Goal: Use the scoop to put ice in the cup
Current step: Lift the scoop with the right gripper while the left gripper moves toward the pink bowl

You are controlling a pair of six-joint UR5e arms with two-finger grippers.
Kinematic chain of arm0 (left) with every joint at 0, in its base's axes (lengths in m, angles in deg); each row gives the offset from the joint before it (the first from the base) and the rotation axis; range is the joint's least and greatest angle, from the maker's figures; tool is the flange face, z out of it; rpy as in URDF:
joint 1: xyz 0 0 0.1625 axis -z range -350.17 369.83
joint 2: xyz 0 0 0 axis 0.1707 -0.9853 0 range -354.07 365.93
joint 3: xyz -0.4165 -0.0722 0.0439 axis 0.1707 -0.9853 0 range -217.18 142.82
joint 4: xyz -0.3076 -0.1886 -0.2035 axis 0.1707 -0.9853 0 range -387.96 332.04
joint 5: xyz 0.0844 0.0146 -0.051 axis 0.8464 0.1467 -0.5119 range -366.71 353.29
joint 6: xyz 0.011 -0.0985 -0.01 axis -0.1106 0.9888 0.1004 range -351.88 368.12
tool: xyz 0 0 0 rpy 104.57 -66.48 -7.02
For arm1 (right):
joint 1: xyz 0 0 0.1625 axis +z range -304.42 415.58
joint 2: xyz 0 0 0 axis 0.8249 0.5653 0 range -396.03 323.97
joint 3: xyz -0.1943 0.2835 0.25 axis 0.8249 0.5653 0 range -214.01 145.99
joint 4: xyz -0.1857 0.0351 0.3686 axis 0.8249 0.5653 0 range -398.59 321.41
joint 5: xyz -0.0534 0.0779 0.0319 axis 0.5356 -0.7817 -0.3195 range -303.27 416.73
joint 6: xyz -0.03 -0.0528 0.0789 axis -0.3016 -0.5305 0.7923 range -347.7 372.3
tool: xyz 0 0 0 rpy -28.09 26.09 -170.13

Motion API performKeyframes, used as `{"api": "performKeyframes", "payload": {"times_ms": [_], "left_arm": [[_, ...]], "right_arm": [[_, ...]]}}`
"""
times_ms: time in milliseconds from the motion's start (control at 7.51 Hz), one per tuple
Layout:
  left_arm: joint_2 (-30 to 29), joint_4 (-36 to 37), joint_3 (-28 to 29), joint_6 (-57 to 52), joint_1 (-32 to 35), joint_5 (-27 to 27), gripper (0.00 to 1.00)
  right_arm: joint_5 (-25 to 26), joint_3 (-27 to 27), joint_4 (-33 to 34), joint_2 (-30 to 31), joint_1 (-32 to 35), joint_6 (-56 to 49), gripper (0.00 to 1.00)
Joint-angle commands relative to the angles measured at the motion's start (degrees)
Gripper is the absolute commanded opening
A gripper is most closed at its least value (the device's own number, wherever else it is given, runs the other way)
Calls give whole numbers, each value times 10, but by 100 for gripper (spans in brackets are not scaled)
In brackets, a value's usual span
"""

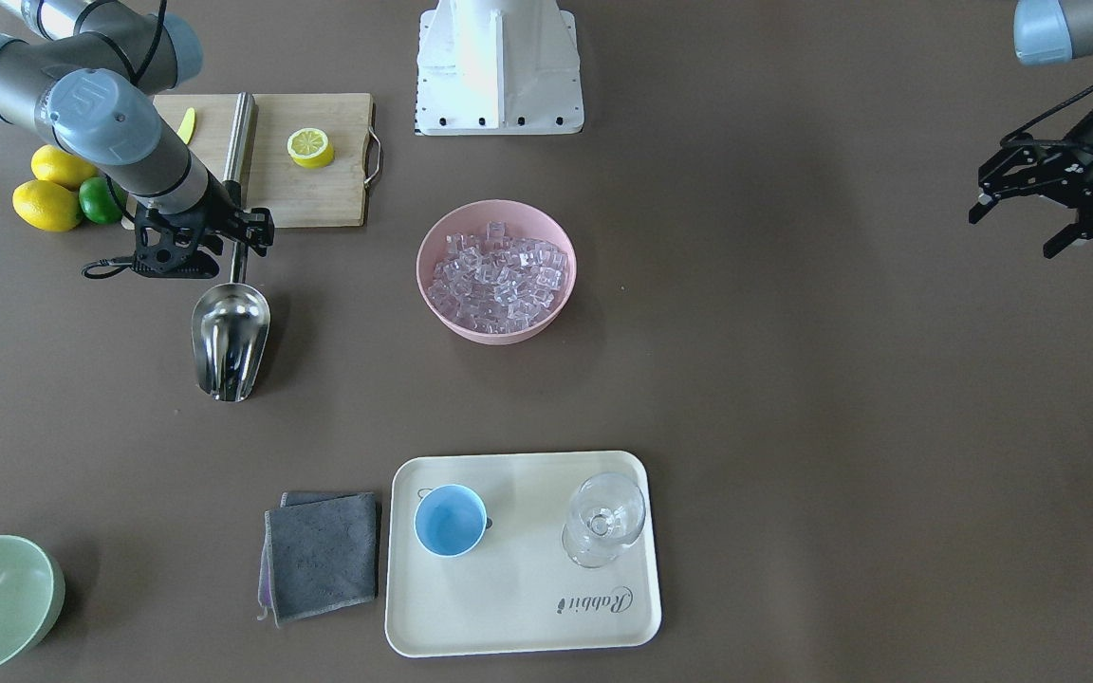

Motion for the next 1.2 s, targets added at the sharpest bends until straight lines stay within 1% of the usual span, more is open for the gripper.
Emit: {"api": "performKeyframes", "payload": {"times_ms": [0,133,266,399,532,665,932,1065], "left_arm": [[-10,-164,32,-1,-97,9,98],[-22,-196,34,-1,-141,54,98],[-23,-242,33,-1,-194,123,98],[-20,-264,28,-1,-227,182,98],[-18,-268,27,-4,-228,170,98],[-22,-268,28,-5,-227,161,98],[-21,-274,28,-5,-221,159,98],[-24,-271,25,-5,-217,139,98]], "right_arm": [[0,5,0,-4,0,1,63],[0,5,0,-4,-1,0,57],[0,4,0,-4,-1,-2,47],[-1,1,0,-4,-1,-3,24],[0,1,0,-3,0,-4,2],[0,2,0,-2,-1,-6,0],[-6,3,2,2,-1,-8,0],[-6,0,5,2,-1,-12,0]]}}
